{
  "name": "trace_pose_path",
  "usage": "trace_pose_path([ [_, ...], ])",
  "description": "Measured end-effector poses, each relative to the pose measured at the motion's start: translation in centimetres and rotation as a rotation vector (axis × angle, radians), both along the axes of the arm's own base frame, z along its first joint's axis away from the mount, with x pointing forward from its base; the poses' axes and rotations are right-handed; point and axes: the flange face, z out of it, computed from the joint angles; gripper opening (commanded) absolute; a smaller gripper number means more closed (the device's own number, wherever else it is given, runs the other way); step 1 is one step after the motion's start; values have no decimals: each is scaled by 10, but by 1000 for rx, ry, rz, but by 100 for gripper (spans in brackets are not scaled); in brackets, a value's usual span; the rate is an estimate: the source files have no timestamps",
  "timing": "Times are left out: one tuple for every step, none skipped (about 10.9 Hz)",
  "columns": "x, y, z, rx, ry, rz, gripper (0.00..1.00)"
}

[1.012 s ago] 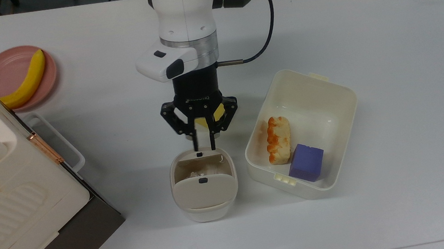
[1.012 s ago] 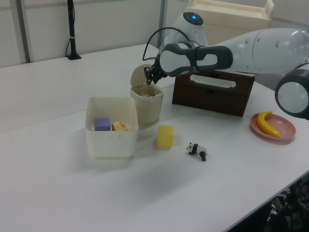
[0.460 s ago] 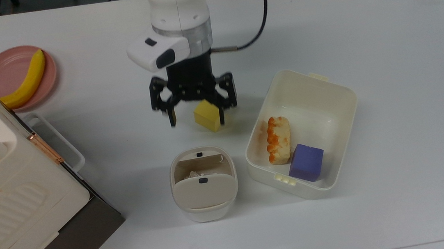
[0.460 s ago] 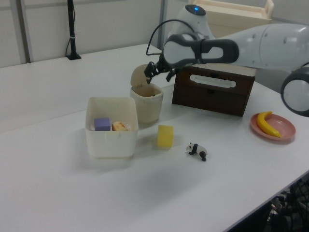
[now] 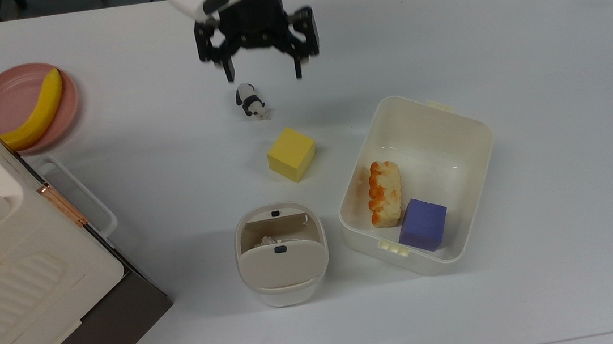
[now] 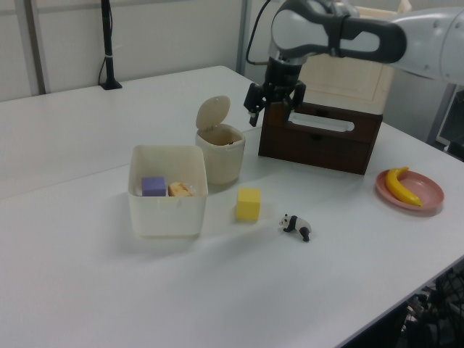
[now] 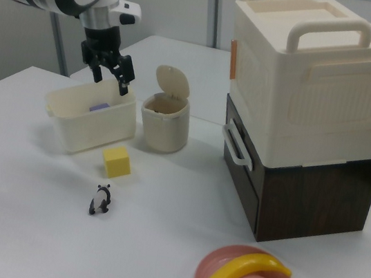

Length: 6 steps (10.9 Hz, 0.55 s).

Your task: Grab it up and put it in the trash

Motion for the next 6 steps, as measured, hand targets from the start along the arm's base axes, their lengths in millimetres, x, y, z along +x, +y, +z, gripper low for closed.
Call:
trace_pose_path([
  [-11, -2, 6, -4, 30, 3, 100],
  [-17, -3, 7, -8, 47, 5, 100],
  [-21, -4, 5, -14, 58, 11, 100],
  [-23, -3, 1, -30, 65, 18, 100],
  [-24, -4, -4, -60, 74, 26, 100],
  [-24, -4, -7, -81, 80, 31, 100],
])
